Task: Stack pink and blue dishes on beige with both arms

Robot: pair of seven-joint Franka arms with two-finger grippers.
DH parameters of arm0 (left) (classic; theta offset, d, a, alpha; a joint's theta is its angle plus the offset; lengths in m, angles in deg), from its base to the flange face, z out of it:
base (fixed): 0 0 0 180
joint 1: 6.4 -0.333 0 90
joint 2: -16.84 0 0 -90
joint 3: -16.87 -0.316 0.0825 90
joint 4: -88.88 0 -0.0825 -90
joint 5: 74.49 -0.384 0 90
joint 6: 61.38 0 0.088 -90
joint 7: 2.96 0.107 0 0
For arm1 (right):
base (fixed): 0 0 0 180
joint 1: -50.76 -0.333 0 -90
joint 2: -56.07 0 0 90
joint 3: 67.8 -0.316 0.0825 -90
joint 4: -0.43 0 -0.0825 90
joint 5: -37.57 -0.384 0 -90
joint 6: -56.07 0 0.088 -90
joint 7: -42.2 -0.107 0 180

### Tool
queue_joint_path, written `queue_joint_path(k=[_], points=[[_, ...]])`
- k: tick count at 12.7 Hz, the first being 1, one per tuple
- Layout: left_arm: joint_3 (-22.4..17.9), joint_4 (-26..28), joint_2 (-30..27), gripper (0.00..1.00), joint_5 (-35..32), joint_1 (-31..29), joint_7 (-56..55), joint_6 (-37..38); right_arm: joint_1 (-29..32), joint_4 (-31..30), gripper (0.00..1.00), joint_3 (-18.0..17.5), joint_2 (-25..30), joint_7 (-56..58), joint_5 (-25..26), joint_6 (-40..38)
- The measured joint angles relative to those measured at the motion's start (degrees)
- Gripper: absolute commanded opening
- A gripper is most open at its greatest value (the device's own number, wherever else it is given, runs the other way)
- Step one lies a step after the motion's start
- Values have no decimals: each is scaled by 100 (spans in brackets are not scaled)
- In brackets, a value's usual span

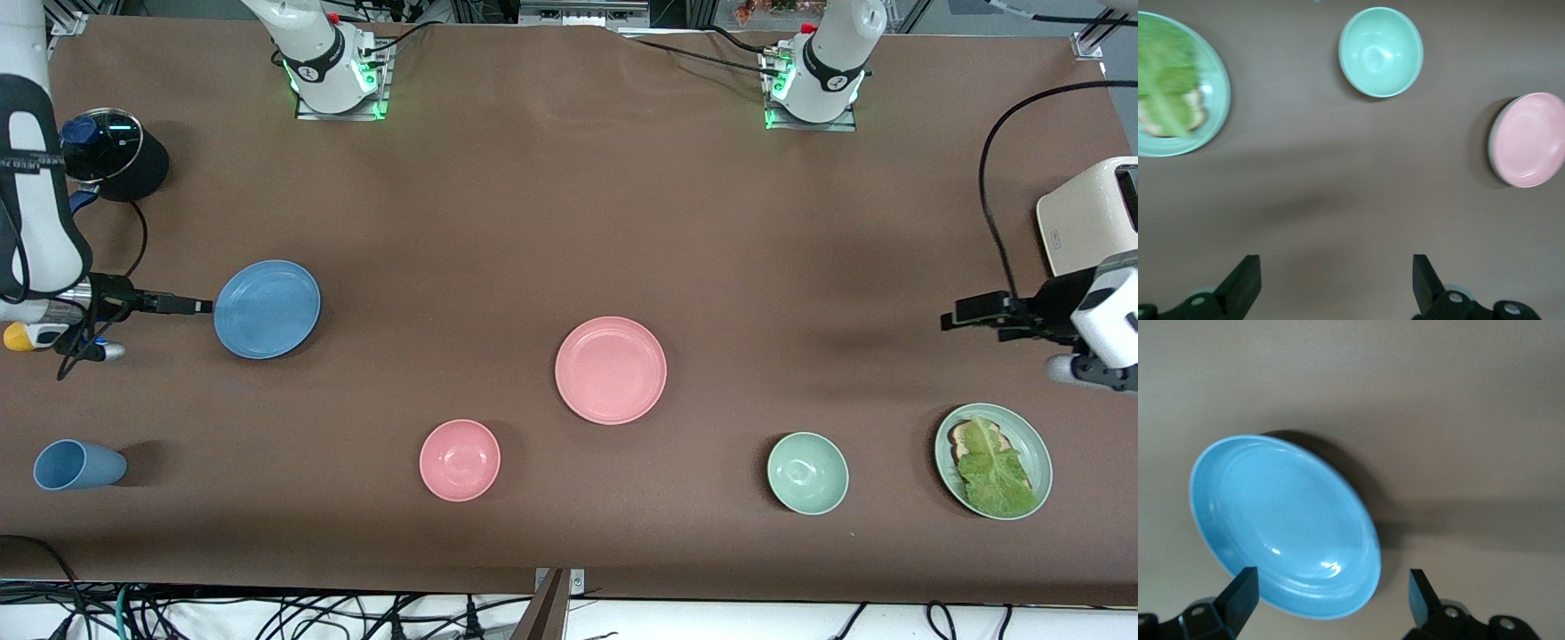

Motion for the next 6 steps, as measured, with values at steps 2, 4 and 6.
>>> queue_joint_path(k=[2,4,6], points=[[32,-14,-222,100,-163,1,-3,6,24,3,88,-1,-236,137,-125,109],[34,-28,-436,100,-172,-5,-4,8,23,3,79,-10,-369,212,-292,153],[34,-27,-686,100,-172,-40,-2,138,23,4,64,-11,-483,240,-392,235]])
